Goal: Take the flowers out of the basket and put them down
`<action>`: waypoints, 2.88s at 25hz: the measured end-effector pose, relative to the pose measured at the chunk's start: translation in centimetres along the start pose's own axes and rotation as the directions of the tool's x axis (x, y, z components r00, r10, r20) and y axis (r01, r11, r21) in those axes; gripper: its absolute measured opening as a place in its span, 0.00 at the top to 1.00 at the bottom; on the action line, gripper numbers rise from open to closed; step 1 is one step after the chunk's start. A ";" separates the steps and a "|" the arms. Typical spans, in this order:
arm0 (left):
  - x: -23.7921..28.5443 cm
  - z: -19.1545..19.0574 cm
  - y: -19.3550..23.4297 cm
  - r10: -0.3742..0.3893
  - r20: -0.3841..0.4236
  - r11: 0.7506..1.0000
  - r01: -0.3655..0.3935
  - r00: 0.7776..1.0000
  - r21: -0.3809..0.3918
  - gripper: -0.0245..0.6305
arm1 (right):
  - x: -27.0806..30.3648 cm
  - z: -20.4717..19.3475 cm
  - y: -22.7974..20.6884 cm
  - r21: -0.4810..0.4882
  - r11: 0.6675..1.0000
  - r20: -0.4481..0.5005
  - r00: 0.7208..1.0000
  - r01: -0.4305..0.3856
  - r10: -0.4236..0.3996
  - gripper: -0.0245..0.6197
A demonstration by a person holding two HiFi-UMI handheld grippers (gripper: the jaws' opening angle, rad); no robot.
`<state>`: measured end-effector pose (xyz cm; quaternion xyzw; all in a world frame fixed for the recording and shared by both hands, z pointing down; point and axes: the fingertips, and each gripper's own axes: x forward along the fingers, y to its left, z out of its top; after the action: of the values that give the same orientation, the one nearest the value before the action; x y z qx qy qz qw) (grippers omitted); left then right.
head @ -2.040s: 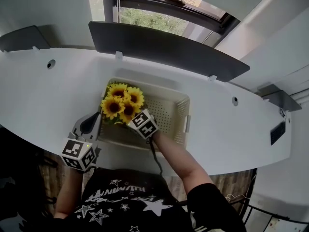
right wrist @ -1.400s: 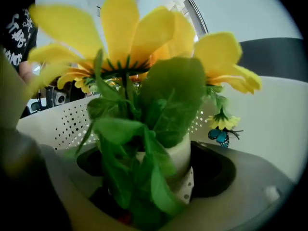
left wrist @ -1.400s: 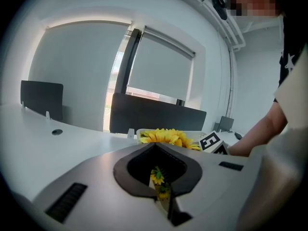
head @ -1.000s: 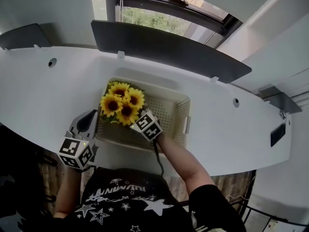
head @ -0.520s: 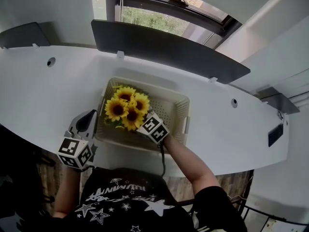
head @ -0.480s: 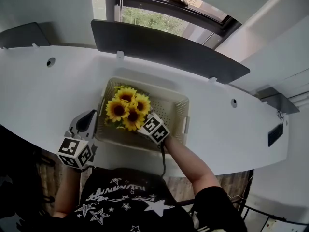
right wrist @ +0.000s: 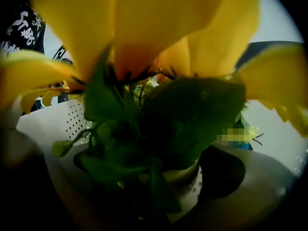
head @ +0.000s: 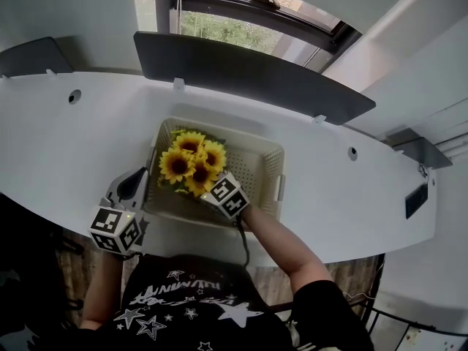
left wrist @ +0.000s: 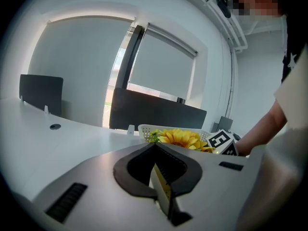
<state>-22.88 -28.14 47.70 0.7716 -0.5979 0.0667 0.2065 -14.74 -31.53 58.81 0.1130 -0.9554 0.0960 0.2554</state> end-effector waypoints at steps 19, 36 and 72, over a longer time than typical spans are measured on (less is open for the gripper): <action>0.9 -0.5 0.6 -0.030 0.025 0.998 0.031 0.999 -0.052 0.95 | 4.0 1.9 -1.5 -0.010 0.997 0.057 0.995 0.080 -0.079 0.12; 1.0 -0.3 0.9 -0.051 0.049 0.995 0.055 0.997 -0.085 0.95 | 5.2 2.3 -1.8 -0.103 0.990 -0.008 0.995 0.097 -0.098 0.12; -1.5 2.8 3.7 0.007 0.145 0.997 0.004 0.989 -0.075 0.95 | -0.9 8.2 -1.3 -0.026 0.988 0.220 0.965 0.153 -0.143 0.19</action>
<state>-27.21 -28.64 45.52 0.7657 -0.6141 -0.0118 0.1910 -17.44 -34.64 51.49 0.1884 -0.9683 0.0431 0.1583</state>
